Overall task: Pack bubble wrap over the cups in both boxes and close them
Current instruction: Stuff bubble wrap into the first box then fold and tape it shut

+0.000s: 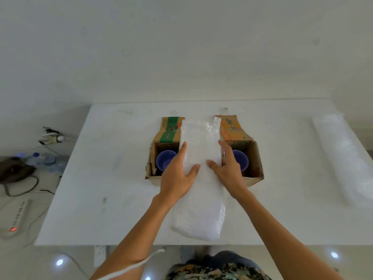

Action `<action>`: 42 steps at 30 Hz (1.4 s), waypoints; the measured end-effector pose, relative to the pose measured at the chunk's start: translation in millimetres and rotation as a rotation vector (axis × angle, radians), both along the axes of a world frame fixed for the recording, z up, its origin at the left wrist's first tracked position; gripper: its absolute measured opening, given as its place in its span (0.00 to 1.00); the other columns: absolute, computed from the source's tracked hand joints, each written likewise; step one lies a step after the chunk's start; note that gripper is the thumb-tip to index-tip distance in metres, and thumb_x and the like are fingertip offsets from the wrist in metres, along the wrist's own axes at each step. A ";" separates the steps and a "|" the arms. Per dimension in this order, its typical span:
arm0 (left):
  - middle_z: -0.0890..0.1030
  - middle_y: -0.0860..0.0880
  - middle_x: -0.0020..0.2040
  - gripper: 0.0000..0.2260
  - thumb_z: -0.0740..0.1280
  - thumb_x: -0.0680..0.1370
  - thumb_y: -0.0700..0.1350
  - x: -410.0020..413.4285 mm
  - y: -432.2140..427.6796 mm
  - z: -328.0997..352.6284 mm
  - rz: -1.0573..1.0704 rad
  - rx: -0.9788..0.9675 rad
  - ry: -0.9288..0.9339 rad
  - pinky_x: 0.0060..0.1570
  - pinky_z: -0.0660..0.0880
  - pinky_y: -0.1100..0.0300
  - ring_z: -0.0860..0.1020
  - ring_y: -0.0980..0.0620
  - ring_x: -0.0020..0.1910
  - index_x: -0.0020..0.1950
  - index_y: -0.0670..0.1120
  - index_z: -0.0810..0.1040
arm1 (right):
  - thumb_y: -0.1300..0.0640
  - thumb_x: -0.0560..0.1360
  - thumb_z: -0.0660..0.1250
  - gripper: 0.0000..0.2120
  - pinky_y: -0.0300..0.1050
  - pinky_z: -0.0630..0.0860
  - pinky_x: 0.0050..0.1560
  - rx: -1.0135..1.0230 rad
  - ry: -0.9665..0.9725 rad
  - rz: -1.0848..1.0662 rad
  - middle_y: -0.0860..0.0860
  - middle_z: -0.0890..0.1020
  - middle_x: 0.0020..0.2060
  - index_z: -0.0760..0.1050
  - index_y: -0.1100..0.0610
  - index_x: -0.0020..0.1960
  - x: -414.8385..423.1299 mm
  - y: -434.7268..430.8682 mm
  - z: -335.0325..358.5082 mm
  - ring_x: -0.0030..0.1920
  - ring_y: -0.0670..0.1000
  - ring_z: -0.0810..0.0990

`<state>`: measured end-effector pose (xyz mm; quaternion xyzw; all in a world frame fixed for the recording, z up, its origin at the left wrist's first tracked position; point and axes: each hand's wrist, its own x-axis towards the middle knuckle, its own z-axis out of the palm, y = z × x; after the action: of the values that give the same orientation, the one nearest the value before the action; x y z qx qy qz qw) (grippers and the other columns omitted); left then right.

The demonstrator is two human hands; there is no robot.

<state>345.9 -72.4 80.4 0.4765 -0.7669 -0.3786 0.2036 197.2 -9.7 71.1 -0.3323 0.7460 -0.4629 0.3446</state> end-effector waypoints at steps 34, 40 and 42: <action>0.61 0.35 0.76 0.33 0.53 0.73 0.61 64.1 -106.8 -64.7 -0.217 -0.385 -0.699 0.72 0.44 0.33 0.56 0.34 0.76 0.76 0.48 0.64 | 0.39 0.72 0.68 0.45 0.53 0.73 0.56 0.793 0.734 0.647 0.59 0.66 0.65 0.41 0.44 0.76 61.1 -107.6 -12.5 0.60 0.63 0.73; 0.42 0.37 0.79 0.37 0.54 0.76 0.66 58.6 -109.2 -66.9 -0.227 -0.295 -0.807 0.70 0.34 0.32 0.38 0.34 0.76 0.80 0.51 0.46 | 0.37 0.70 0.68 0.48 0.70 0.58 0.69 0.875 0.760 0.724 0.56 0.40 0.78 0.41 0.46 0.77 61.1 -118.2 -21.9 0.75 0.70 0.45; 0.40 0.37 0.79 0.39 0.55 0.76 0.67 57.4 -111.2 -66.6 -0.236 -0.272 -0.840 0.69 0.33 0.32 0.36 0.33 0.76 0.79 0.52 0.42 | 0.36 0.70 0.67 0.48 0.71 0.56 0.69 0.851 0.813 0.730 0.58 0.38 0.77 0.41 0.47 0.77 61.7 -117.9 -23.4 0.74 0.72 0.44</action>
<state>403.3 -183.6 13.8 0.4668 -0.8749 -0.0691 -0.1087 258.8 -127.5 47.6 -0.5452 0.7731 0.1769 0.2717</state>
